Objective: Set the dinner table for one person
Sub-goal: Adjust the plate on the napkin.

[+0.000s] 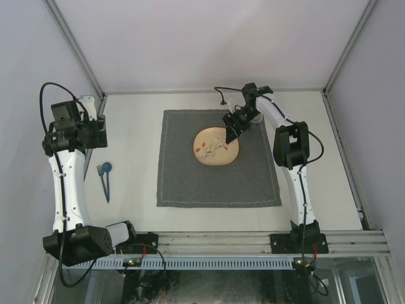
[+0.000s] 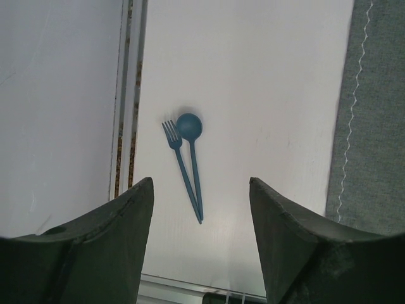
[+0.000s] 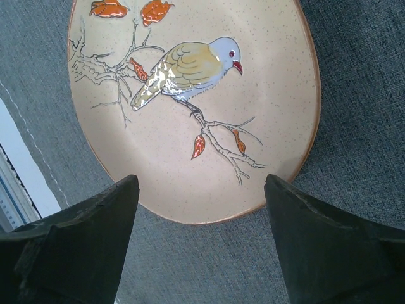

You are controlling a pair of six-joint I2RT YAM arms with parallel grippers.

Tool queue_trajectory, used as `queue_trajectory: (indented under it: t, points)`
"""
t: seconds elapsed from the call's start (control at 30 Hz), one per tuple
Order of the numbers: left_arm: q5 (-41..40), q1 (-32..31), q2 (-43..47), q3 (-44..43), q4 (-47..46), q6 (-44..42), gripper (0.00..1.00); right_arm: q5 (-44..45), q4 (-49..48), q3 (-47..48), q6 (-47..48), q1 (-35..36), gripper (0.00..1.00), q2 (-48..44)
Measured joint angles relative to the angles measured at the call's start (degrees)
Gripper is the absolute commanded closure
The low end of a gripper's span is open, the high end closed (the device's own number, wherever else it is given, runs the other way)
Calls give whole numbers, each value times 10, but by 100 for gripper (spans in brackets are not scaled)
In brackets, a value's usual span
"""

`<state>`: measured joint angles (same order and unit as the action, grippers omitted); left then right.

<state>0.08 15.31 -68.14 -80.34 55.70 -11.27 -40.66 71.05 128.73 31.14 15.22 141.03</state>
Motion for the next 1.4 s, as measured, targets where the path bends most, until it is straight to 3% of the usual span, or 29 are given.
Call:
queue_trajectory:
  t: [0.43,1.4]
  points:
    - [-12,0,0,0,6,-4,34,-2,1,1,2,-3,20,0]
    - [-14,0,6,0,5,-14,35,-3,-9,-4,-11,95,19,12]
